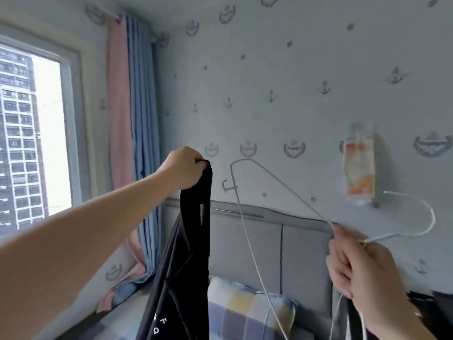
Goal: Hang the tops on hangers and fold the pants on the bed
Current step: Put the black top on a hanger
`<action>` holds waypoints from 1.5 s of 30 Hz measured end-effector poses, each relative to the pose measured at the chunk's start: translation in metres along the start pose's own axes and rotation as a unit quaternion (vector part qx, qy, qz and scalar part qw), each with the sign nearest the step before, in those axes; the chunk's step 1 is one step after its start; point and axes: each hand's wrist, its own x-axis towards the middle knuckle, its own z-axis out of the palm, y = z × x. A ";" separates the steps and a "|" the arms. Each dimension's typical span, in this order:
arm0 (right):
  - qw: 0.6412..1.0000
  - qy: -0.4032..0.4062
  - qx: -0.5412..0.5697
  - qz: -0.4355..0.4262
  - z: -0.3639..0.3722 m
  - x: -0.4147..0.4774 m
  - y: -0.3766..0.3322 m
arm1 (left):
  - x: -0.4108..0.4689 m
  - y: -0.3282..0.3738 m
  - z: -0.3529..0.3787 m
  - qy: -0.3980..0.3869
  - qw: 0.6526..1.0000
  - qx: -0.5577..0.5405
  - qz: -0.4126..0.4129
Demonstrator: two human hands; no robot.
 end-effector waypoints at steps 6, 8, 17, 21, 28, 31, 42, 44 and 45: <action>0.994 -0.043 0.038 0.094 0.032 -0.034 0.068 | -0.030 -0.070 0.041 -0.068 0.998 0.006 -0.016; 0.993 -0.069 0.005 0.095 0.037 -0.042 0.087 | -0.043 -0.083 0.053 -0.087 0.996 0.012 -0.025; 0.971 -0.167 -0.108 0.129 0.022 -0.057 0.134 | -0.109 -0.099 0.106 -0.151 0.986 -0.013 -0.073; 0.953 -0.233 -0.107 0.162 0.012 -0.058 0.145 | -0.134 -0.083 0.131 -0.176 0.982 -0.031 -0.062; 0.923 -0.291 -0.153 0.202 0.020 -0.086 0.192 | -0.174 -0.042 0.174 -0.272 0.954 -0.124 -0.034; 0.949 -0.209 -0.105 0.210 0.014 -0.099 0.199 | -0.189 -0.038 0.188 -0.340 0.932 -0.115 -0.047; 0.957 -0.193 -0.112 0.187 -0.018 -0.095 0.179 | -0.190 -0.062 0.181 -0.325 0.917 0.071 0.221; 0.948 -0.213 -0.128 0.199 -0.027 -0.095 0.182 | -0.194 -0.069 0.182 -0.337 0.920 0.043 0.194; 0.943 -0.218 -0.140 0.208 -0.033 -0.095 0.186 | -0.195 -0.074 0.181 -0.333 0.925 0.030 0.181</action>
